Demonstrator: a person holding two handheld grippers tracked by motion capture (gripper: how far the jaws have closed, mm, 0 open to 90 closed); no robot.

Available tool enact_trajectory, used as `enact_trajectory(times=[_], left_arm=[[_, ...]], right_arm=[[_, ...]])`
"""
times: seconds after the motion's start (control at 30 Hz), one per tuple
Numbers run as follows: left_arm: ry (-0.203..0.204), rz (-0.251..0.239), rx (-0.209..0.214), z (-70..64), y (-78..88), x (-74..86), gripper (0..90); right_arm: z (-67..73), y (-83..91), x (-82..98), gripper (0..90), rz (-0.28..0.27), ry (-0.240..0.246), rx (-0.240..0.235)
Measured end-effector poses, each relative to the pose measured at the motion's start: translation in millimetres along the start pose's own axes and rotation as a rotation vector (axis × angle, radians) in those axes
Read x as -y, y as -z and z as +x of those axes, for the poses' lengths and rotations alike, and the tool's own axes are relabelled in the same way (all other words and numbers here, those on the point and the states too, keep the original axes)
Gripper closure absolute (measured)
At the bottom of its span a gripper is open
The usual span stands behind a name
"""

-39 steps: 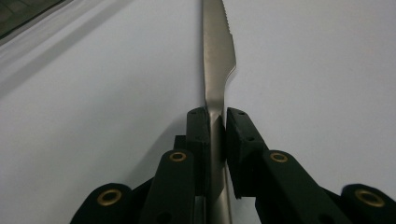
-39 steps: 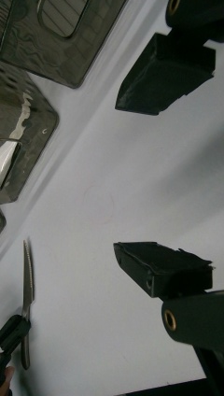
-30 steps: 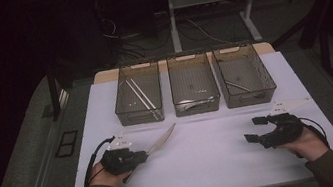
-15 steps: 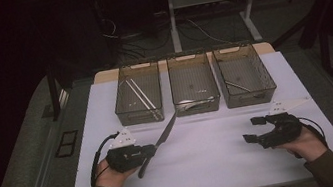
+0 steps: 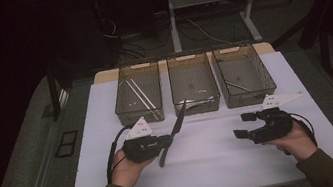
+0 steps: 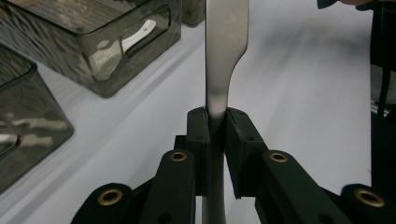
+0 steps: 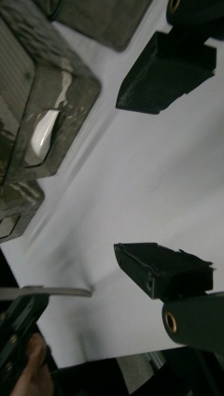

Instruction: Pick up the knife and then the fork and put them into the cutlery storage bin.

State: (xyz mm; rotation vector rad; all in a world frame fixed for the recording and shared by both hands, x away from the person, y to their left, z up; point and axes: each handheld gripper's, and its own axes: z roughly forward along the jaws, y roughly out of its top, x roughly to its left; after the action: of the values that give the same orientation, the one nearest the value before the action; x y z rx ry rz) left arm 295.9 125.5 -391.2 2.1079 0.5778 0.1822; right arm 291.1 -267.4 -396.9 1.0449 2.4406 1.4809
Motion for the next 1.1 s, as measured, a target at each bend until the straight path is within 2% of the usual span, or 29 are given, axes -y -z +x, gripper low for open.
enact_trajectory(times=[0.27,0.5,0.6,0.67,0.8,1.0,1.1], left_arm=[[0.008,-0.030,-0.013,-3.4,-19.8,-23.6,79.7],[0.006,-0.040,-0.041,-9.1,-39.4,-40.9,79.7],[0.019,-0.055,-0.039,-11.5,-47.6,-46.8,79.7],[0.004,-0.051,-0.053,-14.3,-52.2,-50.9,79.7],[0.011,-0.071,-0.061,-18.3,-59.0,-54.6,79.7],[0.003,-0.081,-0.067,-22.5,-60.7,-55.0,79.6],[0.002,-0.082,-0.069,-22.7,-61.3,-54.6,79.6]], right_arm=[[5.3,-18.7,-22.9,30.5,-0.042,-0.010,-0.018],[10.2,-36.4,-44.1,34.2,-0.085,-0.018,-0.076],[13.5,-44.6,-51.4,39.9,-0.100,-0.011,-0.102],[14.4,-49.9,-55.4,45.2,-0.112,-0.010,-0.118],[15.6,-57.6,-62.2,51.9,-0.115,-0.020,-0.143],[15.3,-64.4,-66.8,62.1,-0.112,-0.038,-0.143],[14.3,-66.5,-67.0,70.0,-0.111,-0.038,-0.146]])
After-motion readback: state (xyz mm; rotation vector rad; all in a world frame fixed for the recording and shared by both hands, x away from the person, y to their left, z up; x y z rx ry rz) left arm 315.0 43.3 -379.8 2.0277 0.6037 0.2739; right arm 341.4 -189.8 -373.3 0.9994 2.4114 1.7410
